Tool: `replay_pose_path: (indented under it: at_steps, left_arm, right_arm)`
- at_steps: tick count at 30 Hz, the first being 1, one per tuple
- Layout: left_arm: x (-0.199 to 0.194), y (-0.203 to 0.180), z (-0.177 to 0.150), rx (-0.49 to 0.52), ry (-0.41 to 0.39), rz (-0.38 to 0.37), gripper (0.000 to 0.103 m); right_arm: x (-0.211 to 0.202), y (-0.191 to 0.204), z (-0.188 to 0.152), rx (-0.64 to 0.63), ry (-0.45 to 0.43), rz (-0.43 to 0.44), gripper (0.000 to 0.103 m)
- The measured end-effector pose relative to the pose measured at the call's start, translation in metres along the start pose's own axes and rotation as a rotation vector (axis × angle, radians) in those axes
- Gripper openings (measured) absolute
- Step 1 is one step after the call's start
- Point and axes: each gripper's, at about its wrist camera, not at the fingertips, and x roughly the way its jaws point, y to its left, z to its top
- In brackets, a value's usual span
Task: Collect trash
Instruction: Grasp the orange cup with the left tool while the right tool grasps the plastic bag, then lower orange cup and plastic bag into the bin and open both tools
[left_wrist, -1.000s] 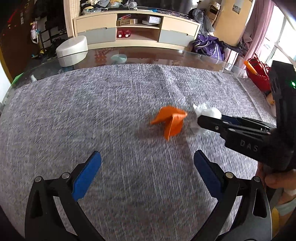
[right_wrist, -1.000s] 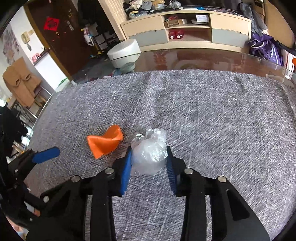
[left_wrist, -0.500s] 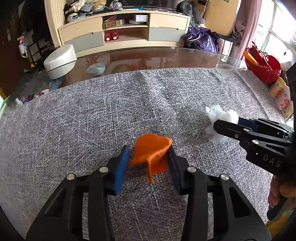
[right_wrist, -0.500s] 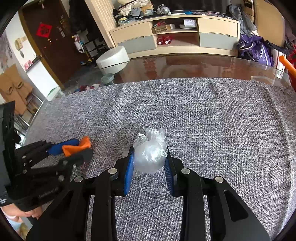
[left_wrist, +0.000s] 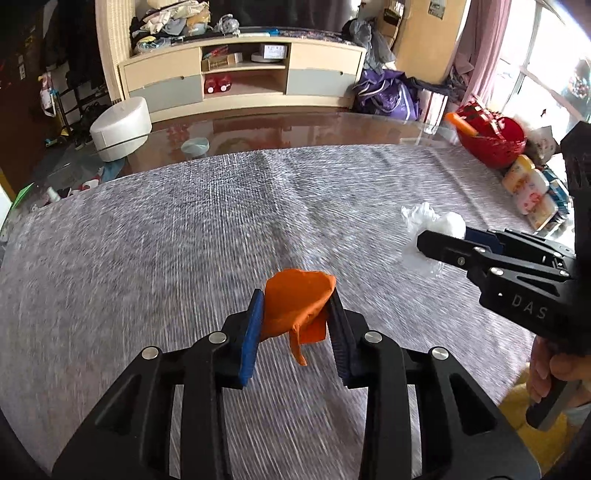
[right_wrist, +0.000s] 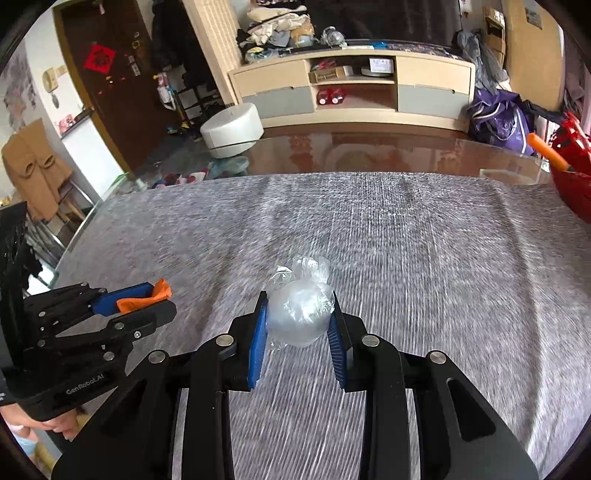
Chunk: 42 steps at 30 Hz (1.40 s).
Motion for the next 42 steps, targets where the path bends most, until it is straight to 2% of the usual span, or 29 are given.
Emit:
replay_pose_path:
  at_steps: [10,16,22,27,30,37,42]
  left_arm:
    - [-0.078,-0.029,-0.070,-0.049,-0.054,-0.055,0.033]
    - [-0.096,-0.045,-0.122,-0.063,-0.038,-0.079,0.033]
    - [-0.094,-0.057,-0.174,-0.086,0.002,-0.094,0.033]
    - [-0.083,-0.061,-0.210,-0.115,0.041,-0.096,0.033]
    - [-0.069,-0.061,-0.232,-0.130,0.091,-0.093,0.033]
    - [-0.042,-0.067,-0.268,-0.138,0.174,-0.093,0.033]
    - [-0.026,-0.074,-0.281,-0.115,0.229,-0.091,0.033]
  right_arm:
    - [-0.060,0.011,-0.064,-0.013,0.013,-0.010,0.031]
    - [-0.088,0.017,-0.116,-0.019,0.023,0.009,0.031]
    - [-0.092,0.024,-0.159,-0.015,0.057,0.023,0.031]
    - [-0.076,0.026,-0.195,0.016,0.114,0.048,0.031]
    - [-0.063,0.024,-0.212,0.035,0.151,0.047,0.031]
    - [-0.040,0.019,-0.242,0.068,0.217,0.049,0.031]
    - [-0.027,0.018,-0.255,0.075,0.264,0.051,0.031]
